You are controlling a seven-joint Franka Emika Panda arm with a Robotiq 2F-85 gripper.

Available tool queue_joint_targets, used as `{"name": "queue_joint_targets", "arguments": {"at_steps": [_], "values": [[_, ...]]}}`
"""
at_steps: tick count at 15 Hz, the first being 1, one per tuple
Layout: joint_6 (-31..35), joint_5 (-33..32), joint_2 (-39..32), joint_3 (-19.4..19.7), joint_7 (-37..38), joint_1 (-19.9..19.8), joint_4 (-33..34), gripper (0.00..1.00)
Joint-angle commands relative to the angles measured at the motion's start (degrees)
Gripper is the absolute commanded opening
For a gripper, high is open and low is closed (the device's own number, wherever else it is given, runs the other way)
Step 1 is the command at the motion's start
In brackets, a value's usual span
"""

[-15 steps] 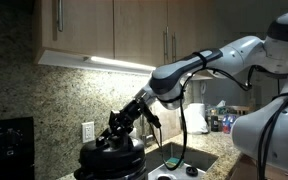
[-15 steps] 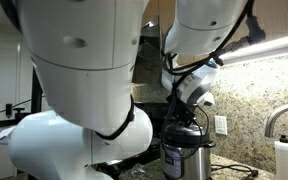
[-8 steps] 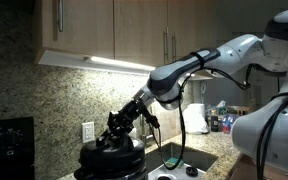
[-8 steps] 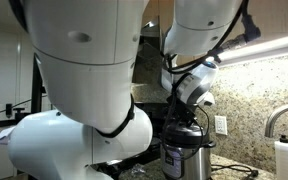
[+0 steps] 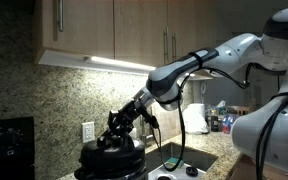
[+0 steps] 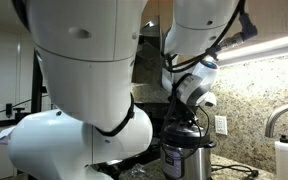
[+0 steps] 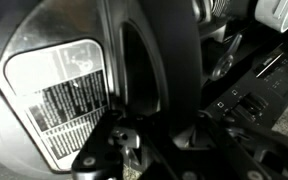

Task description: Pick up the lid and close the rice cooker

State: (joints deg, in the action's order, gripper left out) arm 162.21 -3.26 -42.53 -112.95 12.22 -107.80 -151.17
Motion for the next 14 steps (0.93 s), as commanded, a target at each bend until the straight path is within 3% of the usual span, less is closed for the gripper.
{"name": "queue_joint_targets", "arguments": {"at_steps": [1, 7, 14], "values": [[5.06, 3.15, 6.05, -2.44, 5.43, -0.31, -0.78, 0.02], [8.07, 6.44, 11.17, -6.24, 11.42, -1.55, -1.48, 0.02], [12.35, 10.60, 16.12, -12.82, 20.67, -7.06, -3.81, 0.02]]}}
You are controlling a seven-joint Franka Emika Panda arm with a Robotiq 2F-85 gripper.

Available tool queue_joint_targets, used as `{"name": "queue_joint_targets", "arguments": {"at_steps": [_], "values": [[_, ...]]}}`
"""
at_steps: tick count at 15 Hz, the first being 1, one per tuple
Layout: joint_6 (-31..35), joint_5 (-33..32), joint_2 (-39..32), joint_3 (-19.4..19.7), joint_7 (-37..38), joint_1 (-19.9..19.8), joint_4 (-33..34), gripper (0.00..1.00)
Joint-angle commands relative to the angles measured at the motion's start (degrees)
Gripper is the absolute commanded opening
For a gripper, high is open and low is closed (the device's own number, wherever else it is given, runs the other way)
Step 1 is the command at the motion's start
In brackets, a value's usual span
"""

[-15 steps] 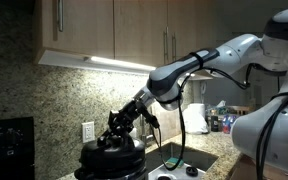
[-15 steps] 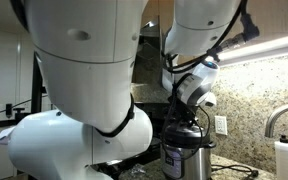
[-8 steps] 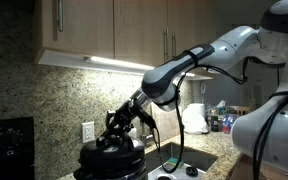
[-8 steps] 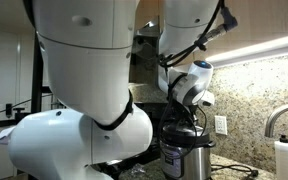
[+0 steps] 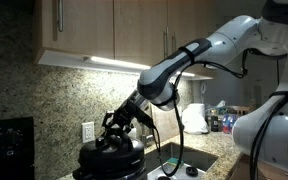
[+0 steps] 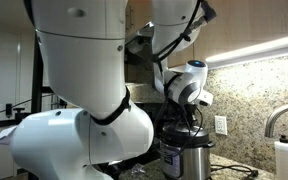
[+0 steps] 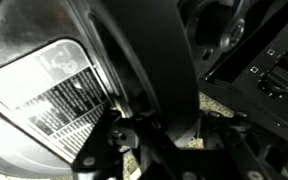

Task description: Pick up the lid and close the rice cooker

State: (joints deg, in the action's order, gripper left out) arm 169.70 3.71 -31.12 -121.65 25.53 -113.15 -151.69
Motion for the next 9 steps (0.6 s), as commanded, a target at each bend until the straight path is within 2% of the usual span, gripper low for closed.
{"name": "queue_joint_targets", "arguments": {"at_steps": [1, 4, 6, 8, 9], "values": [[5.82, 3.96, 5.33, -5.97, 8.49, -3.23, -3.83, 0.02], [10.15, 4.52, 6.21, -12.61, 13.33, -8.95, -6.59, 0.02], [14.68, 6.20, 4.56, -15.04, 16.61, -10.27, -9.48, 0.01], [16.61, 6.64, 2.47, -15.47, 16.26, -9.33, -11.20, 0.01], [13.17, 4.07, 3.89, -13.37, 12.17, -10.91, -6.71, 0.02]]}}
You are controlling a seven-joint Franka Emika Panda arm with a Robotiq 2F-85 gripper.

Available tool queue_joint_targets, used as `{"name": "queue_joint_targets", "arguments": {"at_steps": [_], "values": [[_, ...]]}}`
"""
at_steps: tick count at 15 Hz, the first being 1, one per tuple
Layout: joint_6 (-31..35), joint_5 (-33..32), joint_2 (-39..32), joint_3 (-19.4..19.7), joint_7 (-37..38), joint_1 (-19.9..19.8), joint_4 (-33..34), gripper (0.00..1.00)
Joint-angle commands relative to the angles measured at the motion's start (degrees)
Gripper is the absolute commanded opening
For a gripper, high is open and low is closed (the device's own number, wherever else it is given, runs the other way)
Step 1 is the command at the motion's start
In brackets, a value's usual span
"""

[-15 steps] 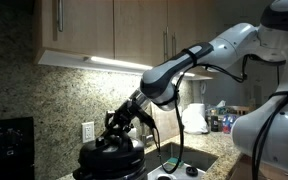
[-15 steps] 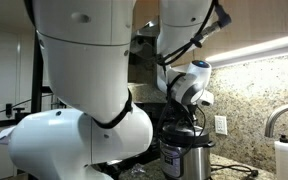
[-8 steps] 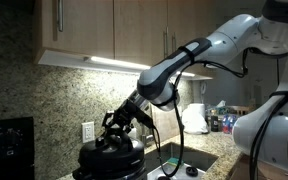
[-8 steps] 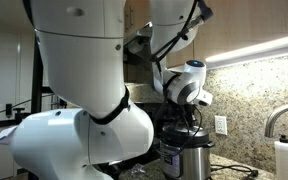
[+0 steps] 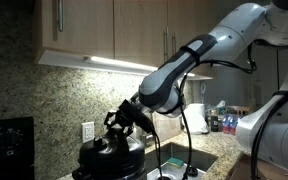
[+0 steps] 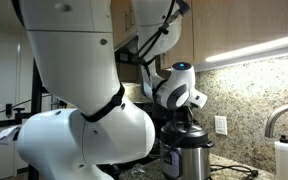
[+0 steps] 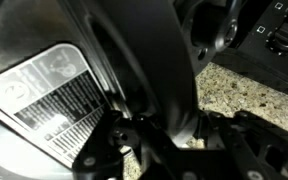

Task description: Pick up the lid and close the rice cooker

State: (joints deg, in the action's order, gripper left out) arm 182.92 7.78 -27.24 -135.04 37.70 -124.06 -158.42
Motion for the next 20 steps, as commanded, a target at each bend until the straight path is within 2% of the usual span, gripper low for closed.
{"name": "queue_joint_targets", "arguments": {"at_steps": [1, 7, 9, 11, 15, 19, 20], "values": [[0.62, 0.22, -0.16, -0.16, 0.00, -0.12, -0.38, 0.02], [1.56, 0.82, -0.19, -0.08, 0.45, 0.01, -0.55, 0.01], [6.51, 2.66, 1.80, -2.03, 3.56, -0.66, -1.39, 0.02], [10.60, 5.89, 4.12, -2.87, 6.75, 0.84, -0.53, 0.02], [15.21, 13.87, 8.83, -9.44, 8.61, -1.67, -1.02, 0.02], [18.84, 24.95, 13.97, -21.75, 6.73, -9.87, -1.19, 0.02], [21.84, 26.02, 15.19, -16.21, 4.92, -4.89, -1.19, 0.02]]}}
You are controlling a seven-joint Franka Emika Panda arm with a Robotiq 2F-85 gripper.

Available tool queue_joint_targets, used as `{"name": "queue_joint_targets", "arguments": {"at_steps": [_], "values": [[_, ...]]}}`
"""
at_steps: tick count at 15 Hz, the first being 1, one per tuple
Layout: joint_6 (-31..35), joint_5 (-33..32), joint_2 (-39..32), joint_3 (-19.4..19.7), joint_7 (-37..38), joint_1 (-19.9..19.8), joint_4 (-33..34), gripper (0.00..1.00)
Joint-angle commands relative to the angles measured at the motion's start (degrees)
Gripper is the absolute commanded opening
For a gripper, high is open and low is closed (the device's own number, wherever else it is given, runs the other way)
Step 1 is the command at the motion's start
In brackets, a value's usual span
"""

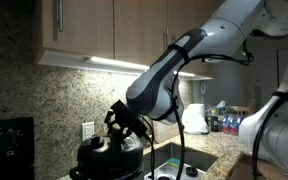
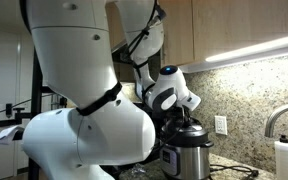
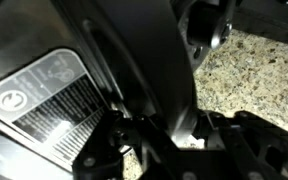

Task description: Pick up the lid and close the rice cooker

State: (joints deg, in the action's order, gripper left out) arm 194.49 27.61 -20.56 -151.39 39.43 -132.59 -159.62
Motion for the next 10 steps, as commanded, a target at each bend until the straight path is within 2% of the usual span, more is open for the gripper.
{"name": "queue_joint_targets", "arguments": {"at_steps": [1, 2, 3, 4, 5, 6, 7, 9, 10], "values": [[11.36, 9.01, 8.84, -0.53, 1.76, 3.89, -0.01, 0.02], [4.14, 10.30, 7.16, -0.16, -3.48, 0.14, 4.57, 0.02], [5.29, 12.03, 6.88, -0.02, -4.37, 1.42, 4.23, 0.02], [12.10, 14.22, 7.44, -0.02, -1.83, 6.48, 0.46, 0.02], [3.36, 14.91, 6.30, 0.02, -7.12, 1.28, 6.39, 0.02], [3.81, 16.81, 6.73, 0.24, -8.89, 2.20, 6.81, 0.02], [11.32, 19.16, 7.75, 0.34, -6.66, 8.21, 2.76, 0.02], [4.34, 20.39, 8.39, 0.55, -15.07, 3.52, 9.39, 0.02], [3.44, 19.57, 8.01, 0.61, -17.13, 3.39, 10.12, 0.02]]}}
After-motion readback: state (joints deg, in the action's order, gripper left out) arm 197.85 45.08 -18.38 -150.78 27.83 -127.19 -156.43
